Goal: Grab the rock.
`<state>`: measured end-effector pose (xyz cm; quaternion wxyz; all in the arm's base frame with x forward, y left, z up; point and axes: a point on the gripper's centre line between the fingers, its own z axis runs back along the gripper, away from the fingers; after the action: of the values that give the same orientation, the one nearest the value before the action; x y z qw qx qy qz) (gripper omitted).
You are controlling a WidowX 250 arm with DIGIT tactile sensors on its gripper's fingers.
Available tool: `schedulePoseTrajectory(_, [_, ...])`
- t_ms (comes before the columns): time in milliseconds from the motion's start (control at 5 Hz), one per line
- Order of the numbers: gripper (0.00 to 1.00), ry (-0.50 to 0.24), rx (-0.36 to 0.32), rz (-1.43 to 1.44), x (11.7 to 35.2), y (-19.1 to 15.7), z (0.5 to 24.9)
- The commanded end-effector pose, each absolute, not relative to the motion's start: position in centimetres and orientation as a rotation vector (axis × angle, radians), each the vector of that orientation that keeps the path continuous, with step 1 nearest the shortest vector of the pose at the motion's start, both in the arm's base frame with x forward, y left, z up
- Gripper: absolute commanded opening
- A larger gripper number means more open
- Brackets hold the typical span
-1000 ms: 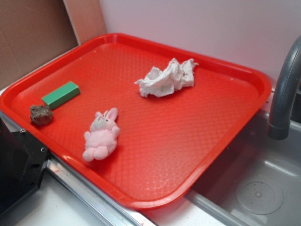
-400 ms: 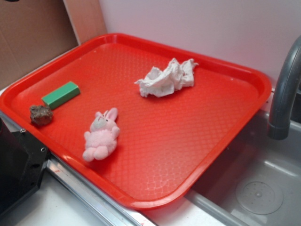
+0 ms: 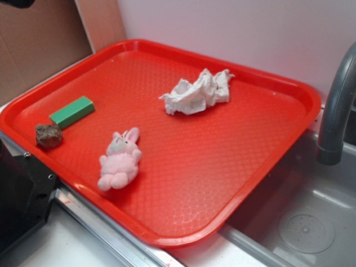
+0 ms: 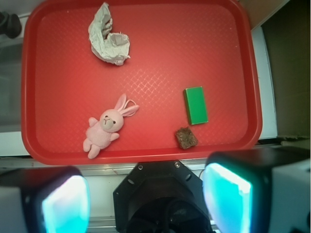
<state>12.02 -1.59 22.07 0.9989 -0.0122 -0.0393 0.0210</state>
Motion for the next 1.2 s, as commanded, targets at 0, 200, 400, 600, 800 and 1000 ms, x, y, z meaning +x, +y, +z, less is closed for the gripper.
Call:
schedulePoseTrajectory(0, [1.0,-0.077,-0.012,0.13,13.9,0.4,17.9])
schedulePoseTrajectory(200, [1.0,-0.06,-0.015,0.141,13.4,1.4,15.9])
schedulePoseTrajectory(400, [1.0,-0.011,0.019,0.179,13.0,2.3,13.9])
schedulePoseTrajectory(600, [1.0,0.04,0.041,0.193,12.6,2.4,11.5])
schedulePoseTrajectory(800, [1.0,0.074,0.121,0.245,12.0,2.8,9.5])
schedulePoseTrajectory(1000, [1.0,0.13,0.193,0.262,11.5,4.1,7.6])
